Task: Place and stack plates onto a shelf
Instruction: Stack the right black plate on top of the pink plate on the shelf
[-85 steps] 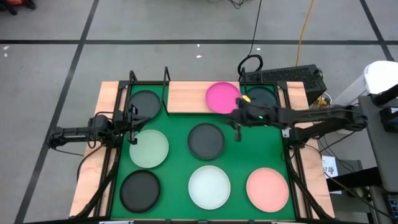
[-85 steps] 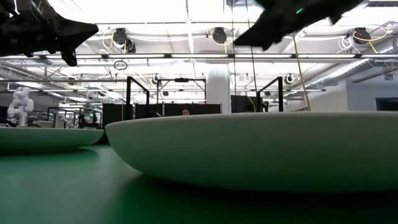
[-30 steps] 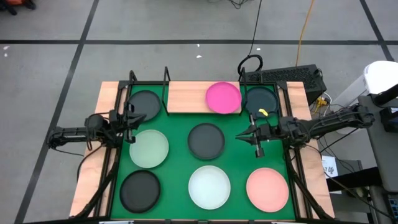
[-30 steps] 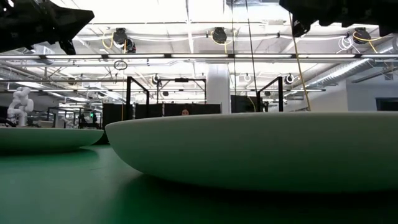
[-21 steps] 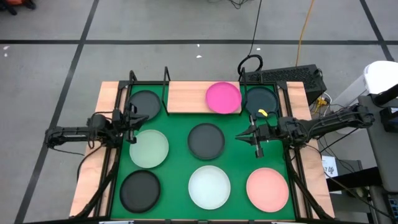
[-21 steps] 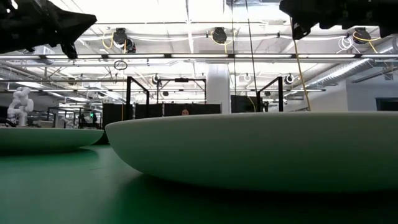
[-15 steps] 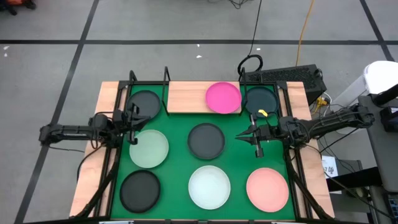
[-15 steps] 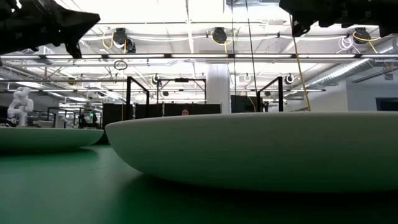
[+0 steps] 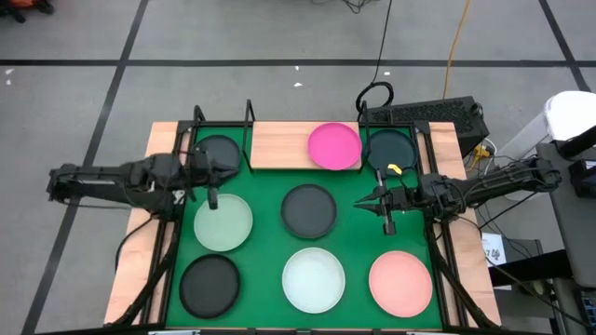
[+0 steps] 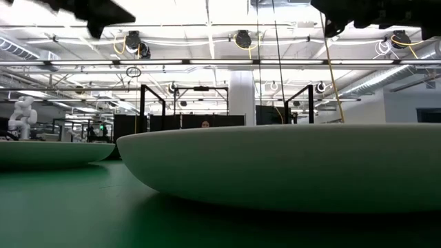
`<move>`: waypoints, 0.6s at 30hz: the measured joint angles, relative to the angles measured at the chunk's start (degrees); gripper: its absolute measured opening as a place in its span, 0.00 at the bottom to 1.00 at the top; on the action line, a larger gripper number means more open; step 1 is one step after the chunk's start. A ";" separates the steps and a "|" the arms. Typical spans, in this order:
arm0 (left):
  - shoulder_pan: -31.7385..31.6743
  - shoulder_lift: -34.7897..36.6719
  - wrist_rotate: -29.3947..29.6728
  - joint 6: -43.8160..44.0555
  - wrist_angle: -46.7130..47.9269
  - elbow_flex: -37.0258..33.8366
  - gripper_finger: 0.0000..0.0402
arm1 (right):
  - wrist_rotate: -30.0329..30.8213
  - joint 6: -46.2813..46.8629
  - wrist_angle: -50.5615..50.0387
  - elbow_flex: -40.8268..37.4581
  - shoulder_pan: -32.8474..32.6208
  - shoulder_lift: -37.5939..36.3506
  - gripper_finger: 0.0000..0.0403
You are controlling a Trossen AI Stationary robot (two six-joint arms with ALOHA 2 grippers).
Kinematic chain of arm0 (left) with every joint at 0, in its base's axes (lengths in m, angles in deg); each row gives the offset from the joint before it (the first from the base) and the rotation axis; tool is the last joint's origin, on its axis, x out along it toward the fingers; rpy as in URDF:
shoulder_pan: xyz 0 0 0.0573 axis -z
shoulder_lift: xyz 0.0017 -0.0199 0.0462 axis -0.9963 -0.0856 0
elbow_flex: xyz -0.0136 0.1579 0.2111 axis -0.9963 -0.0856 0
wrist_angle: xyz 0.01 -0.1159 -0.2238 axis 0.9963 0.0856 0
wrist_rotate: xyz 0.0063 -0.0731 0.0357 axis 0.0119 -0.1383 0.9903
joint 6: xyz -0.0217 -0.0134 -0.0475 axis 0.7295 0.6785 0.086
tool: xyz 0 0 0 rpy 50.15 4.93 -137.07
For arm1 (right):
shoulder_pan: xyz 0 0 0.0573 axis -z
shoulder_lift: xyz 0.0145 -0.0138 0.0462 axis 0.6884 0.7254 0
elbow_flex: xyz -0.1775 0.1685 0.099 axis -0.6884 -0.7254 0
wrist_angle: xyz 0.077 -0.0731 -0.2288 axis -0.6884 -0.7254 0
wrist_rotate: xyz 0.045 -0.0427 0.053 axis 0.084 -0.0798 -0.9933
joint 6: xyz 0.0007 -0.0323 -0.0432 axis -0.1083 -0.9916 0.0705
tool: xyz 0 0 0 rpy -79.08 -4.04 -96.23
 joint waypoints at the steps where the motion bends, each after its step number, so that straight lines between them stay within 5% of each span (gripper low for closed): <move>1: 0.81 -2.66 0.03 -0.52 2.59 2.98 0.04 | -0.02 0.12 0.00 0.00 0.00 -0.11 0.06; 7: 6.24 -18.04 0.06 -8.93 10.41 12.88 0.04 | -0.04 2.83 -1.27 0.02 0.00 -0.94 0.06; 18: 11.43 -40.00 0.25 -16.57 3.76 14.46 0.04 | -0.17 5.96 -1.30 0.02 -0.05 -2.92 0.06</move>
